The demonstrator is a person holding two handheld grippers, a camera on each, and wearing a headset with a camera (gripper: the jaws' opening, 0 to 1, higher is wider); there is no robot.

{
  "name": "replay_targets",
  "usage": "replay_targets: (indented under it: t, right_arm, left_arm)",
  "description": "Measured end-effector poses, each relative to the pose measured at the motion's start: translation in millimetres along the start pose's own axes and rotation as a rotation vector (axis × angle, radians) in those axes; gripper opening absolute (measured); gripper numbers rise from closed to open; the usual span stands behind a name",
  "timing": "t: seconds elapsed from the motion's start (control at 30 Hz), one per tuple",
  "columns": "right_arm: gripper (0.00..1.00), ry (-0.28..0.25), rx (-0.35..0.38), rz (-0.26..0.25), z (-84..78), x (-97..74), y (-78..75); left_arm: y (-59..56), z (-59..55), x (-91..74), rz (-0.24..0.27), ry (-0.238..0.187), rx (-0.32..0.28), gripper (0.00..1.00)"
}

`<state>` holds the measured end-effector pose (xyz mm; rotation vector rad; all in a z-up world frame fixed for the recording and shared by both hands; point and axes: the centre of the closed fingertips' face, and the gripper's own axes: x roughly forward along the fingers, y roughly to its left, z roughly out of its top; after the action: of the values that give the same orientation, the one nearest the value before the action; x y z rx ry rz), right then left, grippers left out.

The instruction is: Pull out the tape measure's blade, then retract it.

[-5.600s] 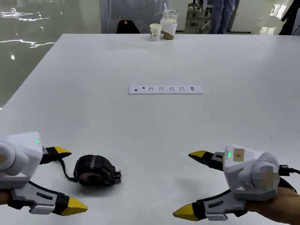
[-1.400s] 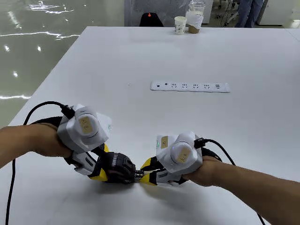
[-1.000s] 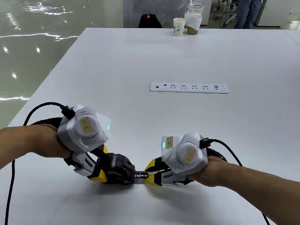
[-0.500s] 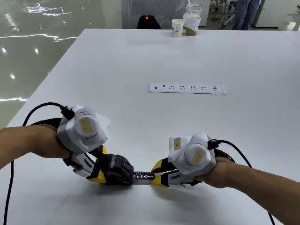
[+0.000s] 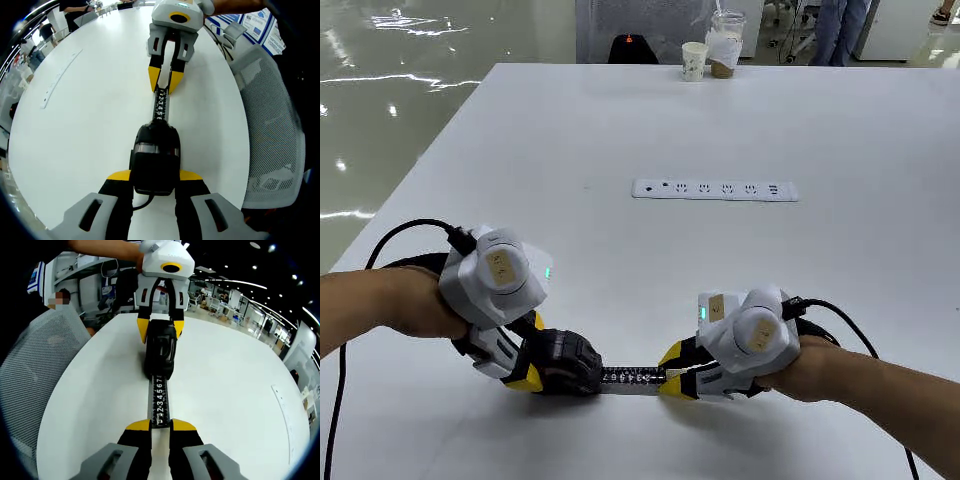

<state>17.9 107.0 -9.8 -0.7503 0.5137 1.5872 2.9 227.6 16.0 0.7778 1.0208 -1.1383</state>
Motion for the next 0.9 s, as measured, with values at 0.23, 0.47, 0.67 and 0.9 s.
replay_targets:
  t: [0.23,0.47,0.67,0.9]
  right_arm:
    - [0.08,0.006,0.004,-0.003,-5.6,-5.8,0.3]
    - [0.08,0.01,0.013,-0.004,-12.8,-11.9,1.0]
    - [0.08,0.014,0.02,-0.006,-17.9,-16.9,0.7]
    - [0.08,0.023,0.023,-0.006,-24.5,-23.4,2.1]
  left_arm:
    - [0.1,-0.2,-0.1,0.0,0.001,-0.002,0.26]
    - [-0.4,0.1,0.1,-0.001,0.003,-0.002,0.26]
    - [-0.6,0.2,0.0,-0.001,0.006,-0.002,0.26]
    - [-0.8,0.4,-0.1,-0.003,0.008,-0.001,0.26]
